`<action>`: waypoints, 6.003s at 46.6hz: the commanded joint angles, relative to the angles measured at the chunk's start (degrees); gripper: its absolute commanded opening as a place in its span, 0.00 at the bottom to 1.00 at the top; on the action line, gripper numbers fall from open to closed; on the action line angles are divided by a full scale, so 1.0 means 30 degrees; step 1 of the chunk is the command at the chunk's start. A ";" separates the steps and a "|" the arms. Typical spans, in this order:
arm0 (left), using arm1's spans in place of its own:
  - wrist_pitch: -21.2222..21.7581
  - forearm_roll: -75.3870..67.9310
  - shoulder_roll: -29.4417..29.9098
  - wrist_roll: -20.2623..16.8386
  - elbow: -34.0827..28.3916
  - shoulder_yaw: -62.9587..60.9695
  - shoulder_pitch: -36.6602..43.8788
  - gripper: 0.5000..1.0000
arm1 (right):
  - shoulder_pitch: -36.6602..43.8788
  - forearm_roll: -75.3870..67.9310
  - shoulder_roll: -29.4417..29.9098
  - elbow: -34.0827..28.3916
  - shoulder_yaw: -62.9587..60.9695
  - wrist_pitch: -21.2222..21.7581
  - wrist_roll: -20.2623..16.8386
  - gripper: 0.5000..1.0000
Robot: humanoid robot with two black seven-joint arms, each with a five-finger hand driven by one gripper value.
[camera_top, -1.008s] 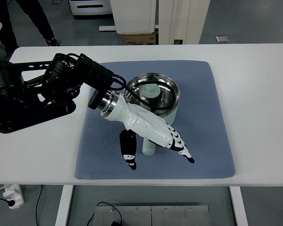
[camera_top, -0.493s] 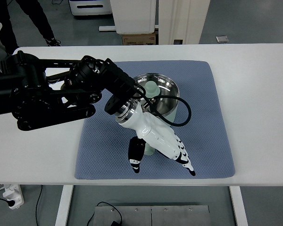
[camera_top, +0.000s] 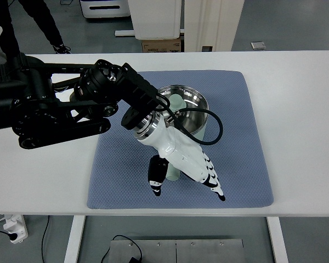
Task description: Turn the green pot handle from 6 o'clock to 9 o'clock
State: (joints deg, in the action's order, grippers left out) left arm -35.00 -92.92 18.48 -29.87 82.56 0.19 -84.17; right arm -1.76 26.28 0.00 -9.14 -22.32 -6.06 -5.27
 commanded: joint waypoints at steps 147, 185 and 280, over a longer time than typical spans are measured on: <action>0.0000 -0.1079 0.3830 0.2777 -0.2119 -0.5600 -0.2266 1.00 | 0.0002 0.0000 0.0000 0.0000 0.0000 0.0000 -0.0002 1.00; 0.0000 -0.0260 0.3801 0.3511 -0.2911 -0.5600 -0.2325 1.00 | 0.0002 0.0000 0.0000 0.0000 0.0000 0.0000 -0.0002 1.00; 0.5250 3.5190 0.0550 0.2221 -1.5389 0.0581 0.4939 1.00 | 0.0002 0.0000 0.0000 0.0000 0.0000 0.0000 -0.0002 1.00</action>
State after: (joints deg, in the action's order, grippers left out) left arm -19.45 12.57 21.10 -23.19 38.26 1.18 -70.43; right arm -1.75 26.28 0.00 -9.14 -22.32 -6.06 -5.23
